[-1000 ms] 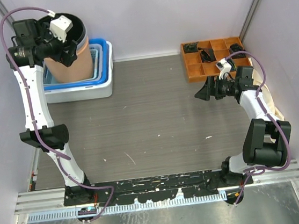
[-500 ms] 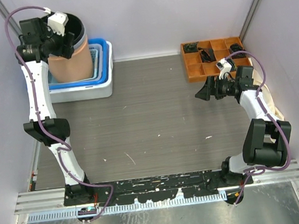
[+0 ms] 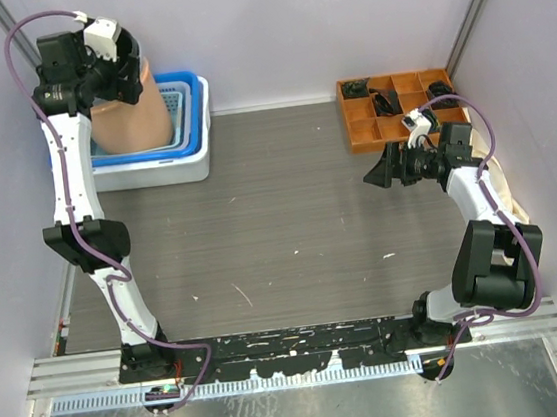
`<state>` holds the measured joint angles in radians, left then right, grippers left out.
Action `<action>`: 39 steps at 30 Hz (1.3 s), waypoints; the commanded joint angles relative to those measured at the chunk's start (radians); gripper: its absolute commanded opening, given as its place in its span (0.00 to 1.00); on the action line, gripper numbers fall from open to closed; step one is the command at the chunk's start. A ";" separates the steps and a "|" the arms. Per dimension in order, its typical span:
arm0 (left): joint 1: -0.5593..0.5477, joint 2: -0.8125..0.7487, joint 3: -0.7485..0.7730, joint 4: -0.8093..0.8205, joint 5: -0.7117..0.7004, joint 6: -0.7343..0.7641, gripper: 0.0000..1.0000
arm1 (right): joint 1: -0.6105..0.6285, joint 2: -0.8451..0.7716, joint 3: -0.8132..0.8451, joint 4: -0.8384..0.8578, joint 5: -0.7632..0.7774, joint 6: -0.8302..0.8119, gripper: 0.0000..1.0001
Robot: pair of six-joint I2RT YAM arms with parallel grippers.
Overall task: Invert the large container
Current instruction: Pick up the container from the container.
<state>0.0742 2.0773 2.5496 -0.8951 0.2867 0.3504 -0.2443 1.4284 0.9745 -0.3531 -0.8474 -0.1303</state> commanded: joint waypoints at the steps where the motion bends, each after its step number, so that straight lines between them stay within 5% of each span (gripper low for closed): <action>1: 0.009 -0.038 0.022 0.061 0.007 -0.018 0.99 | 0.002 0.006 0.049 0.001 -0.012 -0.019 1.00; 9: 0.009 -0.033 0.040 0.065 0.016 -0.083 0.85 | 0.001 0.004 0.052 -0.007 -0.015 -0.026 1.00; 14: 0.009 -0.049 0.039 0.125 -0.007 -0.181 0.93 | 0.002 0.006 0.051 -0.010 -0.016 -0.028 1.00; 21: 0.005 -0.083 -0.033 0.194 -0.098 -0.323 0.89 | 0.002 0.016 0.056 -0.015 -0.015 -0.032 1.00; 32: 0.001 -0.063 -0.069 0.214 -0.192 -0.280 0.82 | 0.001 0.022 0.059 -0.018 -0.011 -0.035 1.00; 39: -0.001 -0.036 -0.055 0.207 -0.182 -0.272 0.60 | 0.000 0.021 0.059 -0.022 -0.006 -0.039 1.00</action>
<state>0.0681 2.0602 2.4805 -0.7406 0.1307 0.0673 -0.2443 1.4540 0.9905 -0.3874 -0.8478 -0.1555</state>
